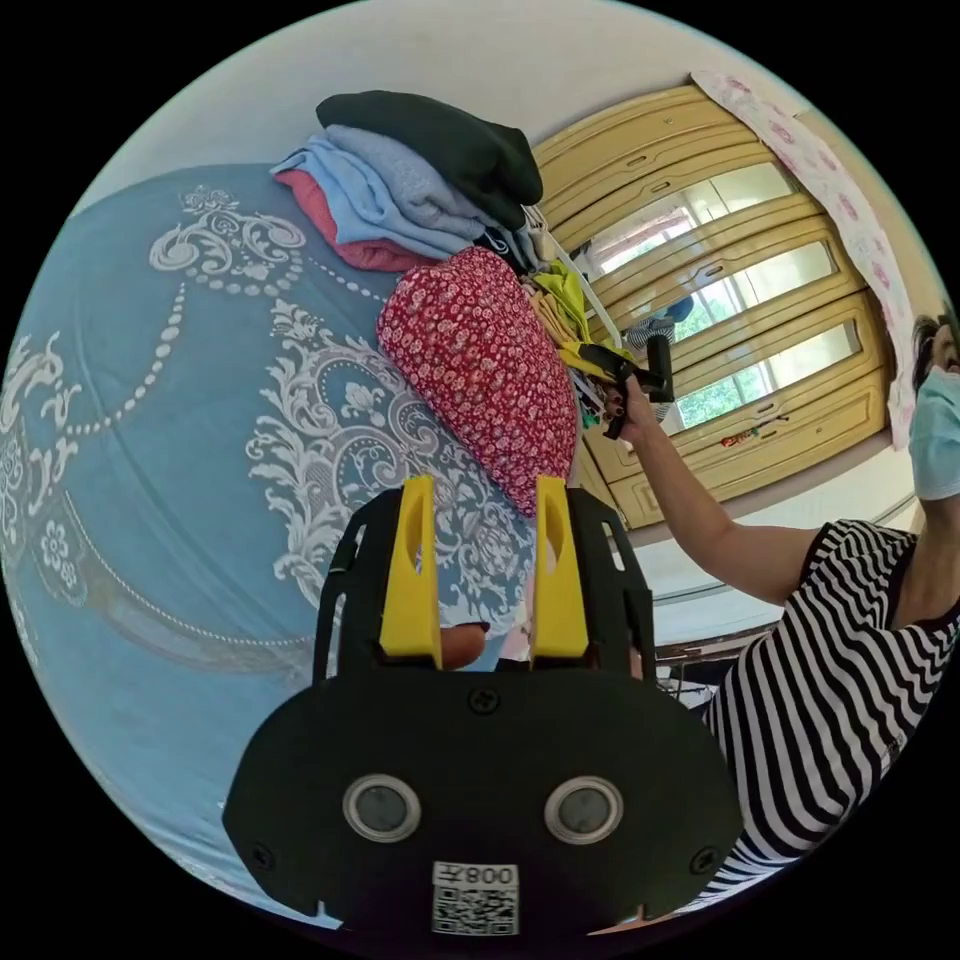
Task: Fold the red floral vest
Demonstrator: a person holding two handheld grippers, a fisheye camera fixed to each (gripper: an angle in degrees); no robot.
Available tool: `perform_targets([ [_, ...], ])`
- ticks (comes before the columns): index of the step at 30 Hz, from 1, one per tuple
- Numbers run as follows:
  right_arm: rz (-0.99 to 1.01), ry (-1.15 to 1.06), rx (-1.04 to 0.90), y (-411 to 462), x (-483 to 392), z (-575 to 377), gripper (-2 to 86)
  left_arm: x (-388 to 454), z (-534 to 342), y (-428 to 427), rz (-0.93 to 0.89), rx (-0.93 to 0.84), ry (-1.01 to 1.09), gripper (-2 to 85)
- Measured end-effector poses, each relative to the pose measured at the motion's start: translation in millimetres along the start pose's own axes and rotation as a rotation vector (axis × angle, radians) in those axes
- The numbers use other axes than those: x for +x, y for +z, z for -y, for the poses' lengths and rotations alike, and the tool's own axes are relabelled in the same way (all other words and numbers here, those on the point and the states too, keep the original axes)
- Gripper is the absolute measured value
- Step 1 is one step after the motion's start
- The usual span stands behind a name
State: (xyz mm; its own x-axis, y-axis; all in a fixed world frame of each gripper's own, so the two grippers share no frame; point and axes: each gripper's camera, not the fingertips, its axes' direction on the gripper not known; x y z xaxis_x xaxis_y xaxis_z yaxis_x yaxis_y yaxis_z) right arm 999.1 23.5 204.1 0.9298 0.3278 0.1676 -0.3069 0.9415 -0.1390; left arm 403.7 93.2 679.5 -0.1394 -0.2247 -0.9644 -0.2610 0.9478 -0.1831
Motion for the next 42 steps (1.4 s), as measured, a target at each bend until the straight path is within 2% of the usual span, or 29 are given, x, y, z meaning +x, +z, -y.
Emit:
perform_targets([
  [7,-0.046,0.100,0.025,19,-21,-21,4.9,47,-57,-53,-0.060,0.039,-0.028,11.7],
  [14,0.118,-0.068,0.134,7,-117,-66,2.4,92,-129,-126,-0.081,0.096,-0.065,10.5],
  [19,0.357,-0.175,0.113,20,-201,-109,1.9,127,-187,-188,-0.112,0.192,-0.084,10.3],
  [23,0.331,-0.256,-0.024,63,-283,-154,1.4,159,-251,-250,-0.130,0.301,-0.096,10.1],
  [31,0.406,-0.371,-0.143,116,-409,-224,1.1,204,-405,-361,-0.092,0.520,-0.153,9.8],
  [35,0.302,-0.580,-0.447,203,-500,-279,1.1,222,-489,-405,-0.031,0.633,-0.219,9.7],
  [38,0.059,-0.739,-0.696,285,-538,-344,0.7,238,-540,-425,0.012,0.698,-0.277,9.6],
  [41,0.223,-0.749,-0.863,312,-544,-380,0.3,259,-568,-434,0.070,0.697,-0.303,9.9],
  [42,0.262,-0.736,-0.857,309,-543,-385,0.3,265,-572,-434,0.078,0.678,-0.307,10.1],
])
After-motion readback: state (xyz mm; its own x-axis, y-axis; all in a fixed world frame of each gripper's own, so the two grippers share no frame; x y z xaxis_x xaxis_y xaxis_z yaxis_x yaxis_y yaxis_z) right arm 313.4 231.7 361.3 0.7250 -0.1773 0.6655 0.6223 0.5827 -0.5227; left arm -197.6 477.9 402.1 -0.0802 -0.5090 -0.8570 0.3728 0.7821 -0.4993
